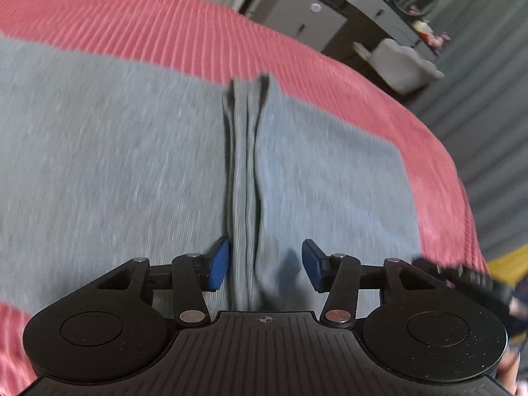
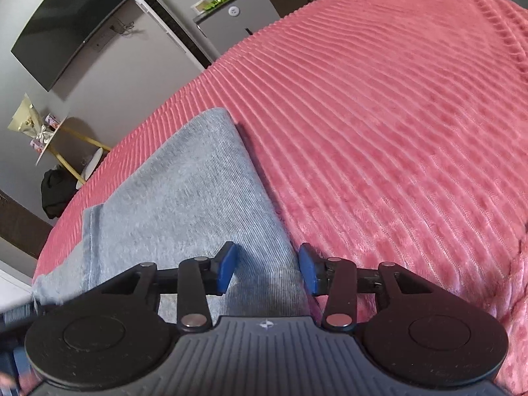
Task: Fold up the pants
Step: 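Lay the hems over toward the waistband with the right tool and open it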
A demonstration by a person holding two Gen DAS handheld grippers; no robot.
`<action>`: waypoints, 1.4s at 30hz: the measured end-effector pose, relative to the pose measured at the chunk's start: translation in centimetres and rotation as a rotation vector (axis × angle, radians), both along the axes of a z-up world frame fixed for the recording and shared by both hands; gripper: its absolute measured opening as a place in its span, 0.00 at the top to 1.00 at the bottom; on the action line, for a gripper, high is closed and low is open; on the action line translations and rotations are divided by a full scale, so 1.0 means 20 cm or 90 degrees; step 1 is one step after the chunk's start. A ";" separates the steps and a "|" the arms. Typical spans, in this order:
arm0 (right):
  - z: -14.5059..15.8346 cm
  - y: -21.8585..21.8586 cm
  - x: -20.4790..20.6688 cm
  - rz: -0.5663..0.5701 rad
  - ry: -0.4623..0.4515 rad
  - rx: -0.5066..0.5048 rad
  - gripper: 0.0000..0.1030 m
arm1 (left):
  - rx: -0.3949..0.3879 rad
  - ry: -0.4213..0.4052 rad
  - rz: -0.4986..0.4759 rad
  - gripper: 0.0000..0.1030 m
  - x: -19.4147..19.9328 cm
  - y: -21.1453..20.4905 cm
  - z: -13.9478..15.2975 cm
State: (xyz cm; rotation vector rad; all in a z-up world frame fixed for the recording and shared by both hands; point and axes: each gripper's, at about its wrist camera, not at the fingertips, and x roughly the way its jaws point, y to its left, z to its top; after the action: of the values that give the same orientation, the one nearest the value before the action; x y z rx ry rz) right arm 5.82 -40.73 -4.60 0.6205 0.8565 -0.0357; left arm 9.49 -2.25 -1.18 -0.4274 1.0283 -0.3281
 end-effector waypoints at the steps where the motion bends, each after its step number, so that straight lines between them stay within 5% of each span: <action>1: 0.00 0.00 0.00 0.002 0.002 -0.005 0.59 | -0.033 0.001 0.005 0.47 -0.03 0.03 -0.04; 5: 0.01 0.03 0.00 0.009 0.012 -0.021 0.55 | -0.128 -0.003 0.070 0.50 -0.09 0.12 -0.14; 8: 0.01 0.04 0.00 0.004 0.018 -0.028 0.52 | -0.126 0.001 0.040 0.52 -0.06 0.10 -0.12; 10: 0.01 0.05 0.01 0.003 0.020 -0.039 0.51 | -0.117 -0.009 0.044 0.67 -0.07 0.09 -0.14; 14: 0.02 0.07 0.02 0.005 0.026 -0.057 0.46 | -0.118 -0.003 0.066 0.77 -0.06 0.11 -0.15; 29: 0.05 0.18 0.05 0.019 0.032 -0.163 0.28 | -0.100 -0.017 0.065 0.80 -0.12 0.11 -0.11; 42: 0.05 0.15 0.05 0.000 0.043 -0.165 0.19 | -0.087 -0.027 0.062 0.81 -0.12 0.10 -0.09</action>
State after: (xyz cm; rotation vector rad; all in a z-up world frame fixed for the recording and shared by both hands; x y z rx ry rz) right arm 6.76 -37.71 -3.63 0.3777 0.8993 -0.1655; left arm 7.06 -0.32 -2.90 -0.5899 0.9430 -0.3207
